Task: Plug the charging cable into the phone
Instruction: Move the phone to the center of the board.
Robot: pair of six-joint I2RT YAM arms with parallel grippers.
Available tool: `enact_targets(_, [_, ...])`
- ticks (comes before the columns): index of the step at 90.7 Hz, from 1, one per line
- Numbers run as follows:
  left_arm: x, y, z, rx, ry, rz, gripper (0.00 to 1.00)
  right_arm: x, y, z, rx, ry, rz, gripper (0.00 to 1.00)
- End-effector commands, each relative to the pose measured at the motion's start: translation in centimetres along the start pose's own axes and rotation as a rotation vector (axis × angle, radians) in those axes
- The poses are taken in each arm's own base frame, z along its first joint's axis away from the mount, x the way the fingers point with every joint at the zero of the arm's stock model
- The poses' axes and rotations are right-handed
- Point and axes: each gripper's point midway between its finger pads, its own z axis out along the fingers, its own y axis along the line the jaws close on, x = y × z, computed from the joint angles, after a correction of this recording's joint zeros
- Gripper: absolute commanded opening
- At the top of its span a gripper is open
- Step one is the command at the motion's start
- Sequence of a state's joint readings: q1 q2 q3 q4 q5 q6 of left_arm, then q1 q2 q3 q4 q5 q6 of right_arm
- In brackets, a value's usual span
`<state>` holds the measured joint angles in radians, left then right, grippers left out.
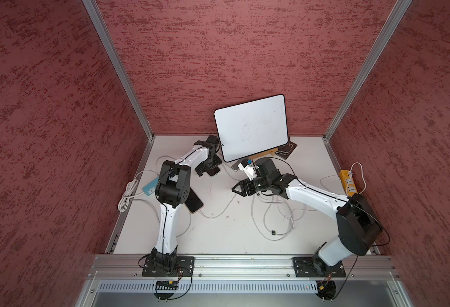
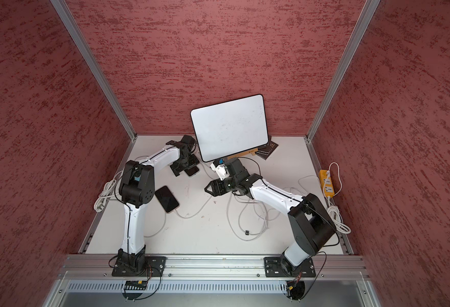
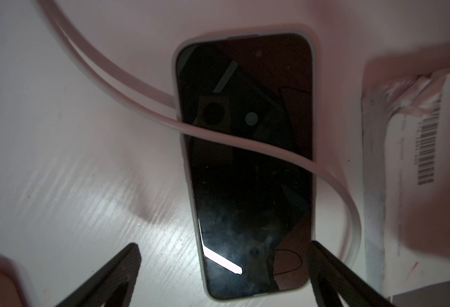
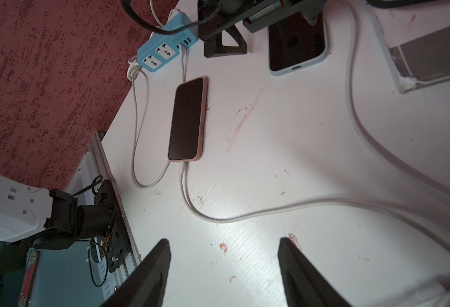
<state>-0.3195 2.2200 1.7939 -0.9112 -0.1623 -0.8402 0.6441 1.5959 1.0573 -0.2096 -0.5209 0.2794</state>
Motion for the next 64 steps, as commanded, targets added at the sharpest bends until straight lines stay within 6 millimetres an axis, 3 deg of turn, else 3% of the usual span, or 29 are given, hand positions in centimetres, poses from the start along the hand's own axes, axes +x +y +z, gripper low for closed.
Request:
enact_targets(1, [-0.1, -0.2, 0.3, -0.025, -0.012, 0.020, 1.00, -0.3, 0.0, -0.4, -0.001, -0.018, -0.018, 0.68])
enact_targets(32, [-0.3, -0.9, 1.0, -0.037, -0.045, 0.053, 1.00, -0.2, 0.1, -0.3, -0.008, -0.011, -0.014, 0.68])
enact_targets(64, [0.7, 0.1, 3.4, -0.133, 0.002, 0.063, 1.00, 0.0, 0.0, -0.2, -0.008, -0.008, -0.012, 0.68])
